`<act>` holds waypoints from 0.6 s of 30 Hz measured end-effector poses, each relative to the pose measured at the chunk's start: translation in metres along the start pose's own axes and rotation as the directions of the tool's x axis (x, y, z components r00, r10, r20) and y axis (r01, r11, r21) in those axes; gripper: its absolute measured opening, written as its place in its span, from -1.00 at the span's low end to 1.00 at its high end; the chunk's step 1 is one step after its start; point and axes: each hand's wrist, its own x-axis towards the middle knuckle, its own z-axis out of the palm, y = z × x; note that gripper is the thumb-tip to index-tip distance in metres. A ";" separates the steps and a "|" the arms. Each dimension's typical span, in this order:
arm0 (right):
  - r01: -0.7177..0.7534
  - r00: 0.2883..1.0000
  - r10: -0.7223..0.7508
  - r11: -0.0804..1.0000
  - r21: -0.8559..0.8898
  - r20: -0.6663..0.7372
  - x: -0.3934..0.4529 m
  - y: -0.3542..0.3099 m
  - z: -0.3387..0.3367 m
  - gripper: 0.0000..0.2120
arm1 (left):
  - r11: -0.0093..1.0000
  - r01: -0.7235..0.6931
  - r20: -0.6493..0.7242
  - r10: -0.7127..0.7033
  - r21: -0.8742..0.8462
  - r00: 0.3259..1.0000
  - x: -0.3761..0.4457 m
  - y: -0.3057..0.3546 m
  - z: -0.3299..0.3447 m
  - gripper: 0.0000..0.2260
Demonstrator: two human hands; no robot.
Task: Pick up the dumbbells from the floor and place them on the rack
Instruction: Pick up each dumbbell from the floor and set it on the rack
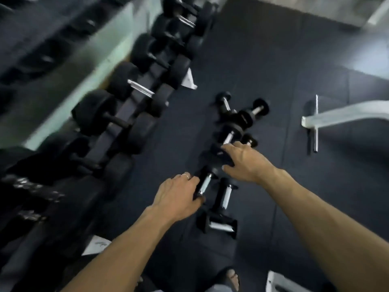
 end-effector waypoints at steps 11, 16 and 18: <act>-0.269 0.938 0.264 0.963 -0.007 0.225 -0.007 0.168 0.191 -0.59 | 0.982 -0.171 0.333 0.135 0.079 0.933 0.102 0.043 0.199 -0.56; -0.405 0.880 0.359 0.910 0.094 0.312 0.019 0.202 0.312 -0.59 | 0.950 -0.295 0.476 0.215 0.100 0.853 0.154 0.025 0.315 -0.56; -0.462 0.853 0.395 0.875 0.143 0.341 0.029 0.213 0.359 -0.57 | 0.931 -0.347 0.512 0.245 0.114 0.824 0.174 0.015 0.358 -0.56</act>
